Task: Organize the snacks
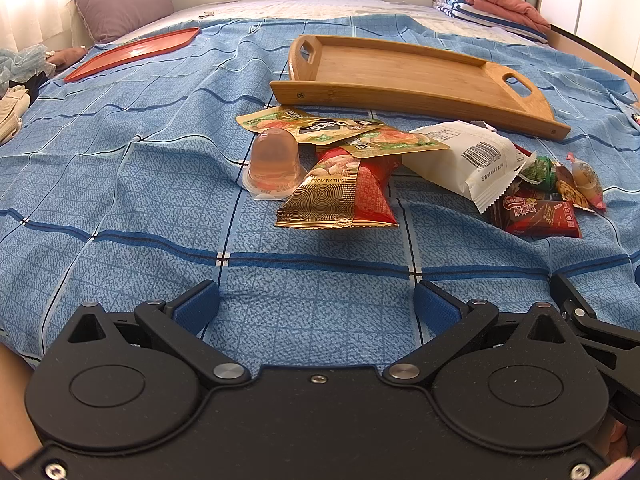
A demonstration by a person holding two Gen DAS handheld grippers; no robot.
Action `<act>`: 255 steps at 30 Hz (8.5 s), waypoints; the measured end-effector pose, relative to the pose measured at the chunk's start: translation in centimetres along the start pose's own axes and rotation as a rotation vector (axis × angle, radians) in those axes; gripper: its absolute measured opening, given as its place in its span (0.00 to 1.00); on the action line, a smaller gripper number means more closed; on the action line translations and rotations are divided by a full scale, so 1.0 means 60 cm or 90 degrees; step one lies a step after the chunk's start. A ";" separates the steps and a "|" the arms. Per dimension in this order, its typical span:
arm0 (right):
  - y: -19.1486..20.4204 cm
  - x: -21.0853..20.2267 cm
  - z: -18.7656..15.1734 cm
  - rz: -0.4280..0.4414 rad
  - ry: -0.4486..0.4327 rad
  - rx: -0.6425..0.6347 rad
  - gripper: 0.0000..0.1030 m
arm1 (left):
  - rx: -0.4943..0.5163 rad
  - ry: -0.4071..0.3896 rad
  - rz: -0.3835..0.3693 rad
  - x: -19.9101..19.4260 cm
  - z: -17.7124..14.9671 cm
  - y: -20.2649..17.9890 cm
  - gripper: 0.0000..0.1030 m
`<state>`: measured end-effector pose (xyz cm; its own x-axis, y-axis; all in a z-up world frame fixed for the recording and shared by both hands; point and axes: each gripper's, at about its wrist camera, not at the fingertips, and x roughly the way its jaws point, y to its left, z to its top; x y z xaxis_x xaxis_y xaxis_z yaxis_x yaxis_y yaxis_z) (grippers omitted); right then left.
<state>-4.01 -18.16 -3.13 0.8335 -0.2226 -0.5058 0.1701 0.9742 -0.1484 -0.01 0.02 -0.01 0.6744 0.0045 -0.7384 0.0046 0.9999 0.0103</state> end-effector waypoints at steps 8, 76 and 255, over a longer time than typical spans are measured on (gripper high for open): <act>0.000 0.000 0.000 -0.001 0.000 -0.001 1.00 | 0.000 0.000 0.000 0.000 0.000 0.000 1.00; 0.050 0.032 0.066 0.094 -0.011 0.026 0.87 | -0.012 -0.100 -0.073 0.012 0.067 0.027 0.67; -0.041 0.340 0.417 0.223 0.047 0.047 1.00 | 0.009 -0.108 -0.116 0.215 0.458 -0.019 0.84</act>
<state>25.70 -24.15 8.19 0.8080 0.1263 -0.5755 -0.0802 0.9912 0.1049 29.00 -1.34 8.99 0.7760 -0.1786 -0.6050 0.1466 0.9839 -0.1025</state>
